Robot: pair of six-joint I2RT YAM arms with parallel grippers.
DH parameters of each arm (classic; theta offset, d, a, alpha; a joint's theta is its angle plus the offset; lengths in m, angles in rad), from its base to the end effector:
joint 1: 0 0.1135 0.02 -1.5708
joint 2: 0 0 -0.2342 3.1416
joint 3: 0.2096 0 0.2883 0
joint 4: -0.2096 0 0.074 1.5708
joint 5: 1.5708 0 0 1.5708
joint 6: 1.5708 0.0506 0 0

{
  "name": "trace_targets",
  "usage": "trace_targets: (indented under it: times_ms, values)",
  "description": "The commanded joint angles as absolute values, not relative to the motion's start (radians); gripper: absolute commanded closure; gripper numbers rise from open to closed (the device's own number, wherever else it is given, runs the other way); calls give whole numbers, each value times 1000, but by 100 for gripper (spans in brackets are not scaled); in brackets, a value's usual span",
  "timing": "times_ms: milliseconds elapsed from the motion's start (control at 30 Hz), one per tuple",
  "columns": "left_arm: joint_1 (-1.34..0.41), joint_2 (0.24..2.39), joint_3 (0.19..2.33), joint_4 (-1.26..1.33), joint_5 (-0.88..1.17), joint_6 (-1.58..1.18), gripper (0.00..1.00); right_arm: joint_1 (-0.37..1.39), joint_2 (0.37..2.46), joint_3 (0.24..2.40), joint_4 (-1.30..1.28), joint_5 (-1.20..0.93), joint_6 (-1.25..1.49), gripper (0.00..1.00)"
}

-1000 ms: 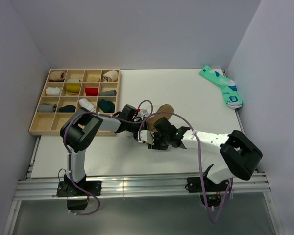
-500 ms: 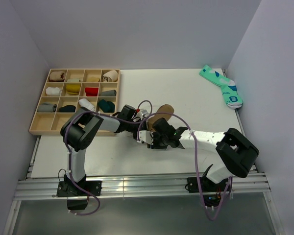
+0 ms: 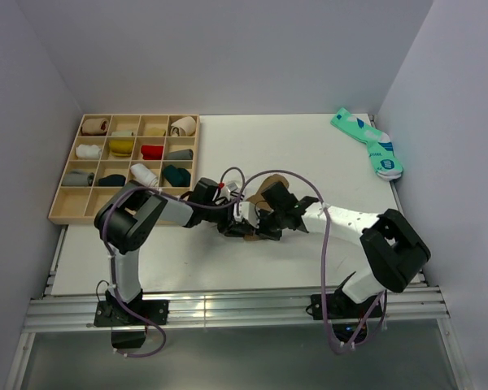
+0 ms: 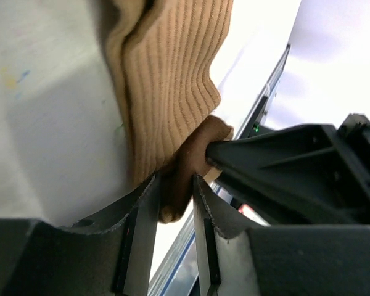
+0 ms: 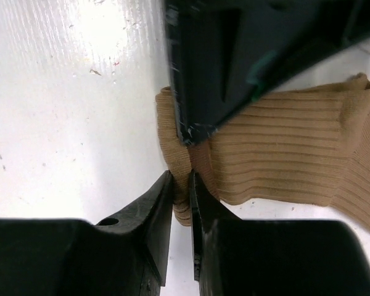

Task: Roll the socks
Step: Roll the sock at the center of the board.

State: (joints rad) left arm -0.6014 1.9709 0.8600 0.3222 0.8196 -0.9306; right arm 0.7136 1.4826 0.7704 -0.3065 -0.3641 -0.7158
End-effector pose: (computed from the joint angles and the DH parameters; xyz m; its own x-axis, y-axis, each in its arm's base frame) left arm 0.2814 -0.2379 0.0261 -0.9997 0.0222 -0.0052 0.0153 0.4840 -0.8749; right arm 0.2268 0.2202 0.1047 0.0083 -0.8039 -0.5947 -0.9905 0.0751 -0.1154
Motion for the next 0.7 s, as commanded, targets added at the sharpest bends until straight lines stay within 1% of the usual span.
trace_targets:
  times_ms: [0, 233, 467, 667]
  values:
    - [-588, 1959, 789, 297, 641, -943, 64, 651, 1508, 831, -454, -475, -721, 80]
    - [-589, 1910, 762, 325, 571, -966, 63, 565, 1601, 916, -581, -580, -775, 82]
    - [-589, 1815, 733, 344, 494, -894, 61, 509, 1723, 1034, -718, -666, -807, 82]
    - [-591, 1741, 651, 478, 465, -873, 61, 485, 1844, 1162, -839, -704, -808, 83]
